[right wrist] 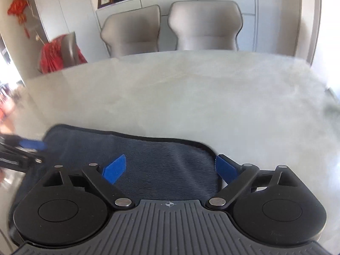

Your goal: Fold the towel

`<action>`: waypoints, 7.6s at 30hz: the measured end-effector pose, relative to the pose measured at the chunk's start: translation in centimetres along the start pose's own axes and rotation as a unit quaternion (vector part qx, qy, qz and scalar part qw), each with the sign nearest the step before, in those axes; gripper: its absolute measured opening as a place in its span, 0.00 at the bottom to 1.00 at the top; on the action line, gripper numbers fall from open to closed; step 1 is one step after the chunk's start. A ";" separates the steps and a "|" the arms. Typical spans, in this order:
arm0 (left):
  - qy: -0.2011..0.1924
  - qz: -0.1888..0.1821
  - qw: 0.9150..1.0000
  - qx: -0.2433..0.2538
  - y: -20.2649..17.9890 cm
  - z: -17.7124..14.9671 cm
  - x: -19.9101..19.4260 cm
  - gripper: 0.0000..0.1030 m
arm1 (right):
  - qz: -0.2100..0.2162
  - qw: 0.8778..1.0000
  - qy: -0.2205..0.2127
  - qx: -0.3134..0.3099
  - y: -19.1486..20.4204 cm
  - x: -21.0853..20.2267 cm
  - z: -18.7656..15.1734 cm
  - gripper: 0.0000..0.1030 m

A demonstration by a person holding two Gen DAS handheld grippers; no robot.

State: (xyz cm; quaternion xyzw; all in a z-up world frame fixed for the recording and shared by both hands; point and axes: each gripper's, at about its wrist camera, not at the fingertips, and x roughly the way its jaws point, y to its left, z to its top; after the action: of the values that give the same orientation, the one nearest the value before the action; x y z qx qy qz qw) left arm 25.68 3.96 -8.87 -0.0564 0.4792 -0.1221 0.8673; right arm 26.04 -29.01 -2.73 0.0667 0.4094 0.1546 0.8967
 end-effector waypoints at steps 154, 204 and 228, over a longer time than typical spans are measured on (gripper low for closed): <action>0.031 0.060 0.996 0.054 -3.4 -14.4 -8.1 0.91 | 0.164 0.909 -0.067 0.378 -1.8 -8.4 -19.5 0.51; -0.011 0.040 0.999 -0.017 3.1 -14.3 -12.8 0.92 | 0.274 0.944 0.023 0.182 15.2 -1.9 -8.8 0.06; -0.028 -0.008 1.000 0.003 4.7 -14.3 -15.5 0.92 | 0.238 0.959 0.154 0.019 19.8 -0.7 -8.1 0.54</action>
State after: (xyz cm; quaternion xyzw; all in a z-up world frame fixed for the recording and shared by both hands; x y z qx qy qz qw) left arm 6.43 12.87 -4.89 -0.0612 0.4540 -0.1285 0.8796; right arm 15.06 -10.62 -2.66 0.1545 0.5178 0.3636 0.7588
